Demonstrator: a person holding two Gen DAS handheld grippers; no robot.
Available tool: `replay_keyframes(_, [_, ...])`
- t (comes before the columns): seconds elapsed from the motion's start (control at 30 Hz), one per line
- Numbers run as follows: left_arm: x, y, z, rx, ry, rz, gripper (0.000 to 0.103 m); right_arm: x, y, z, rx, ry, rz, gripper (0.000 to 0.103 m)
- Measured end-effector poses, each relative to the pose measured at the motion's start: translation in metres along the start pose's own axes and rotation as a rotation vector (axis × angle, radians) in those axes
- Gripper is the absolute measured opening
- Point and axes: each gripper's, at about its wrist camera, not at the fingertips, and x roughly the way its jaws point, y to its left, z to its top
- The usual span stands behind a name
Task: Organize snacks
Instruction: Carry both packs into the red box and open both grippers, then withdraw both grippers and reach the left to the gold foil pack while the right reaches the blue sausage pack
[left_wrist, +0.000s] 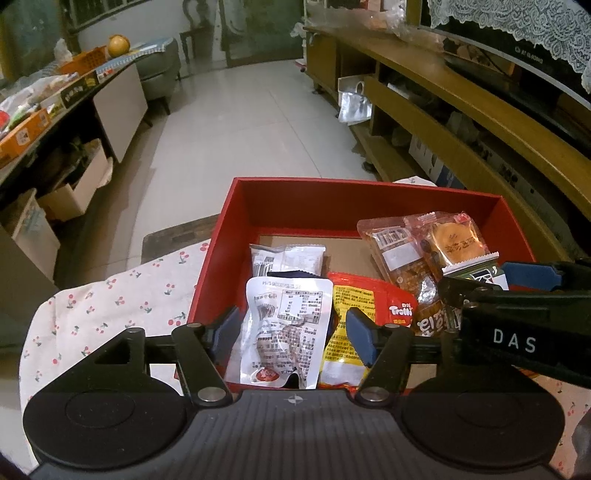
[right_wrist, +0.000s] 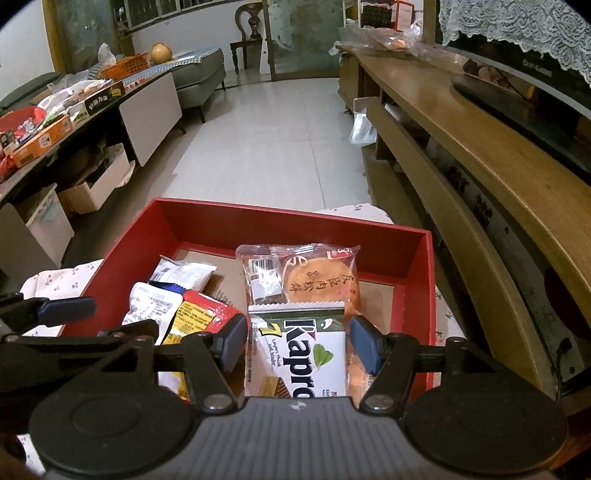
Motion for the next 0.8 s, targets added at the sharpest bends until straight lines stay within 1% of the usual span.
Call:
replay_keyframes(0.43, [-0.02, 0.009, -0.003, -0.019, -0.028, -0.005, 0.075, -0.025, 0.009, -0.002, -0.002, -0.043, -0.002, 0.069])
replay_keyframes(0.53, [-0.031, 0.013, -0.009, -0.013, -0.031, -0.007, 0.078, -0.035, 0.013, -0.004, -0.003, -0.054, 0.011, 0.07])
replay_keyframes(0.63, [-0.04, 0.017, -0.018, -0.005, -0.029, -0.017, 0.084, -0.047, 0.02, -0.011, -0.013, -0.059, 0.036, 0.074])
replay_keyframes(0.8, [-0.044, 0.021, -0.034, 0.027, 0.002, -0.027, 0.084, -0.059, 0.035, -0.026, -0.032, -0.033, 0.071, 0.074])
